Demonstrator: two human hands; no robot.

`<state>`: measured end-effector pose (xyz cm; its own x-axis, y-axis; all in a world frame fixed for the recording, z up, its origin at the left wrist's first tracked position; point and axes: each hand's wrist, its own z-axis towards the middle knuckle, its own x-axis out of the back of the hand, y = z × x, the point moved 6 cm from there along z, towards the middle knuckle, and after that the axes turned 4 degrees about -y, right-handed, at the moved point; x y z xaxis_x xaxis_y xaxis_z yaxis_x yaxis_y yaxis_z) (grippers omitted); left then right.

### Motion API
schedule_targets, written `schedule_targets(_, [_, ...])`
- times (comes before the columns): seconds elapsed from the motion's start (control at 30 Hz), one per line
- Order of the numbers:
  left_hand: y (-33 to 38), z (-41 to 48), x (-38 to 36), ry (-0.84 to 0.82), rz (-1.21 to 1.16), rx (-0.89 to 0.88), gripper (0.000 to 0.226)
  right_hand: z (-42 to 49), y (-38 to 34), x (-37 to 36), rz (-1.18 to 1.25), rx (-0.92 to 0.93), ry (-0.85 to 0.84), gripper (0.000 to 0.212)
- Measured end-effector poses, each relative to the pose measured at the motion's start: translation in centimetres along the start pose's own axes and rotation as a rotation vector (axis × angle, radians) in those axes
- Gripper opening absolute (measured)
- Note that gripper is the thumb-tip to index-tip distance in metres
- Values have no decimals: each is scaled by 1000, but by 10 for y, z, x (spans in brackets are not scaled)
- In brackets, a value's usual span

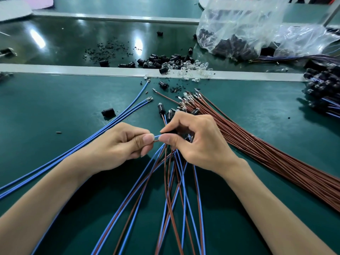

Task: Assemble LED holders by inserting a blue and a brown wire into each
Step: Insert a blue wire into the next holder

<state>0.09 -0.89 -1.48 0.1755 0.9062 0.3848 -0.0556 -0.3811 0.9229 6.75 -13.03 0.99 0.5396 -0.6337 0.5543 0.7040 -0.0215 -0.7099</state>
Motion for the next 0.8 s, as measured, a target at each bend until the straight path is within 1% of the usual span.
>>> schedule_targets(0.1, [-3,-2,3,-1,-53,37,37,0,2,1,41,-47,12,10])
schedule_targets(0.2, [-6,-6,1,-51,-79,85,34,-1,11,10,127,-163,30,7])
schedule_targets(0.27, [-5,-5,-1,-31,13,89,29,5,12,17,98,-199,-22,8])
schedule_targets(0.33, [-3,-3,1,105,242,46,32,24,16,23,36,-219,-38,13])
schedule_targets(0.4, [1,-3,3,222,460,-1,43,53,28,31,-83,-247,53,15])
schedule_targets(0.43, [1,-3,3,237,495,-23,45,71,38,33,-162,-274,83,10])
schedule_targets(0.47, [1,-3,2,234,503,-43,47,87,50,32,-258,-314,76,8])
schedule_targets(0.53, [3,-5,1,240,502,-74,51,112,77,19,-425,-392,-29,22])
schedule_targets(0.57, [5,-5,2,267,507,-97,51,119,88,11,-474,-414,-91,26])
schedule_targets(0.63, [8,-8,8,367,552,-129,48,124,97,-1,-529,-436,-128,22])
schedule_targets(0.73, [3,-11,21,561,544,-90,50,124,90,-2,-567,-462,-53,12])
schedule_targets(0.77, [2,-13,25,635,507,-69,44,123,82,0,-515,-460,8,9])
schedule_targets(0.8, [0,-13,29,698,456,-47,36,118,71,2,-401,-459,77,4])
